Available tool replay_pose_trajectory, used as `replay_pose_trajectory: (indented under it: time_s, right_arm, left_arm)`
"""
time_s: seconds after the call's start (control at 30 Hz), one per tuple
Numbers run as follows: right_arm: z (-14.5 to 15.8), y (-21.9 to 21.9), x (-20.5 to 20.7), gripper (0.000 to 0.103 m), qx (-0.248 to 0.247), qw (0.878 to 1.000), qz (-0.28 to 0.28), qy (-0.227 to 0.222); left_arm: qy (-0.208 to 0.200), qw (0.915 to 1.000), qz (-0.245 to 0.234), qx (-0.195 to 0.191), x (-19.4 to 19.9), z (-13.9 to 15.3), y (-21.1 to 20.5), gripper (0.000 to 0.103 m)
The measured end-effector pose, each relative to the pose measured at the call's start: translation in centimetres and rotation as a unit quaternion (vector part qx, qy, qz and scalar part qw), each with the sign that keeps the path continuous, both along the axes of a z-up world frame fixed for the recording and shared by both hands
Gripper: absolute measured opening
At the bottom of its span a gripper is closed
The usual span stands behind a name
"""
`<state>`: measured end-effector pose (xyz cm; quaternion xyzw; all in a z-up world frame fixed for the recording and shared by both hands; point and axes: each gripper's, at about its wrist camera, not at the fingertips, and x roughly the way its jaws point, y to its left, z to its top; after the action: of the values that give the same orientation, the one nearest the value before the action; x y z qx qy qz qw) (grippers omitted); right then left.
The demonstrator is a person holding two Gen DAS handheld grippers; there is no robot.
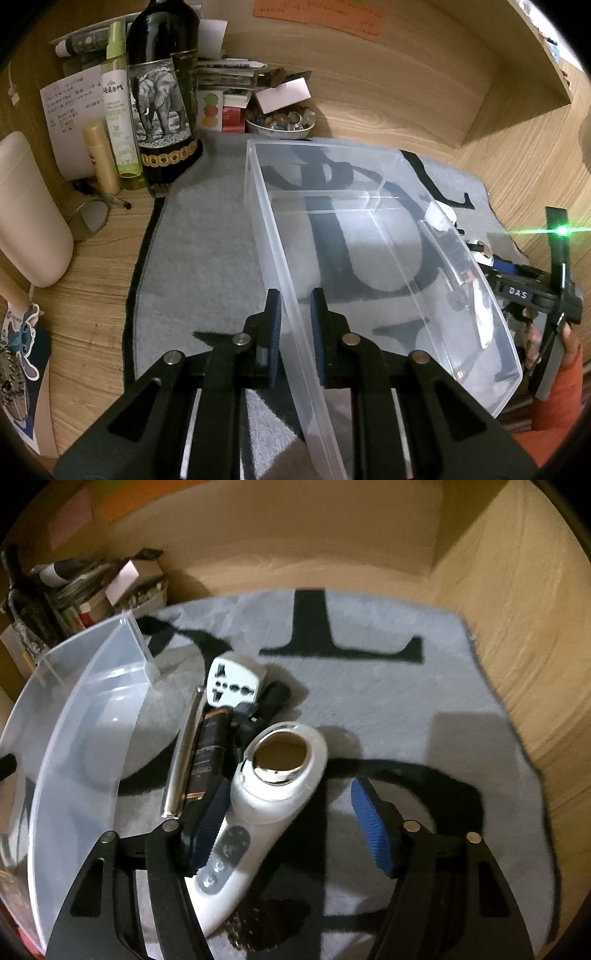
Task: Organize rigid objects
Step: 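Grasp the clear box wall with the left gripper while the right gripper grasps the white device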
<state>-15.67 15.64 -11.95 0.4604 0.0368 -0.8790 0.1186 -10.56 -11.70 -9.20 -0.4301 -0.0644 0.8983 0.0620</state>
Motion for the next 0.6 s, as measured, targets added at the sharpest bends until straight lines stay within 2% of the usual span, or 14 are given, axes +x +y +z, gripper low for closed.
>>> replay_pose_trajectory:
  time_s: [0.07, 0.37, 0.6]
  right_arm:
    - [-0.6, 0.0, -0.6, 0.054, -0.015, 1.000, 0.001, -0.019]
    - [0.5, 0.4, 0.0, 0.038, -0.021, 1.000, -0.008, 0.000]
    - [2.6, 0.6, 1.1, 0.037, -0.036, 0.998, -0.013, 0.042]
  left_arm:
    - [-0.001, 1.0000, 0.000, 0.000, 0.0, 0.0, 0.0, 0.017]
    - [-0.006, 1.0000, 0.002, -0.003, -0.2, -0.1, -0.1, 0.017]
    - [-0.006, 0.9999, 0.013, -0.008, -0.2, -0.1, 0.1, 0.017]
